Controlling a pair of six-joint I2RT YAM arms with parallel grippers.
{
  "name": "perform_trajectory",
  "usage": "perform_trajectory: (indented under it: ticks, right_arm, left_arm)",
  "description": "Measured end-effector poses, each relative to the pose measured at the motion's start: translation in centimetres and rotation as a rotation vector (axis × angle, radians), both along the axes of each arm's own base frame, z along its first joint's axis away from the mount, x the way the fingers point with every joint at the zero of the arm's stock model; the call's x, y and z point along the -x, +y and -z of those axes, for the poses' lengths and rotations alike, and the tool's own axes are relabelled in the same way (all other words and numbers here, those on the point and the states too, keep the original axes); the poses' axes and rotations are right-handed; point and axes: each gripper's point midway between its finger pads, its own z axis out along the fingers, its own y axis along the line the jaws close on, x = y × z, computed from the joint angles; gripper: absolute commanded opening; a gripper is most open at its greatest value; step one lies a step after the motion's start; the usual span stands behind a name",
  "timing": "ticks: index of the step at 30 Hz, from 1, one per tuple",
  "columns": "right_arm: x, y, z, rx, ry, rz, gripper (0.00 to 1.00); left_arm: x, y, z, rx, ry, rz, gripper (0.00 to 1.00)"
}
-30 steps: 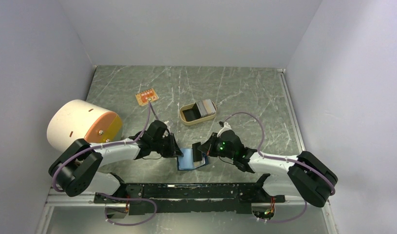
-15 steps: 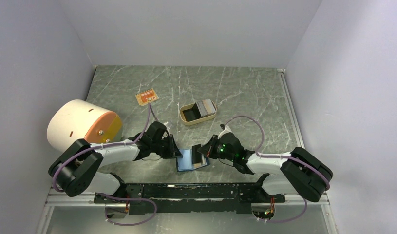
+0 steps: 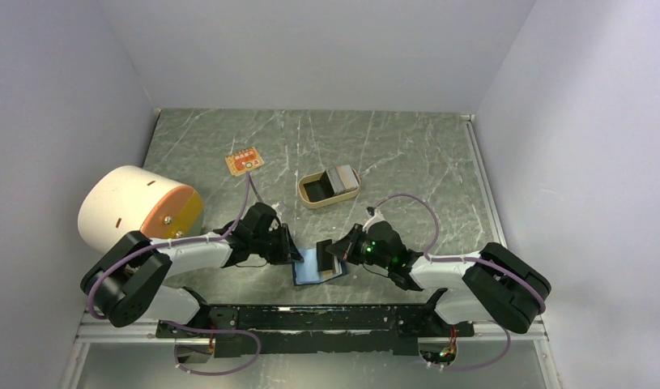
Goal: Put the credit cards into the card holder
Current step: Insert the credit card into the card holder.
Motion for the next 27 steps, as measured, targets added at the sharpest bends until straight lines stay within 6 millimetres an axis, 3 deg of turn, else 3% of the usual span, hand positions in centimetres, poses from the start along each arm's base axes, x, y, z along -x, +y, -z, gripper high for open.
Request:
perform_trajectory:
  ticks: [11,16,27]
  right_arm:
    - [0.1,0.0,0.4,-0.002,0.021,0.006,0.00]
    - [0.5,-0.1,1.2,0.012,0.049,-0.001,0.00]
    - [1.2,0.2,1.6,-0.003,0.087,-0.026,0.00]
  left_arm:
    - [0.2,0.2,0.0,0.005,0.003,-0.005,0.29]
    - [0.3,0.2,-0.1,0.006,0.003,-0.005,0.23]
    - [0.3,0.2,-0.1,0.013,0.009,-0.001,0.20]
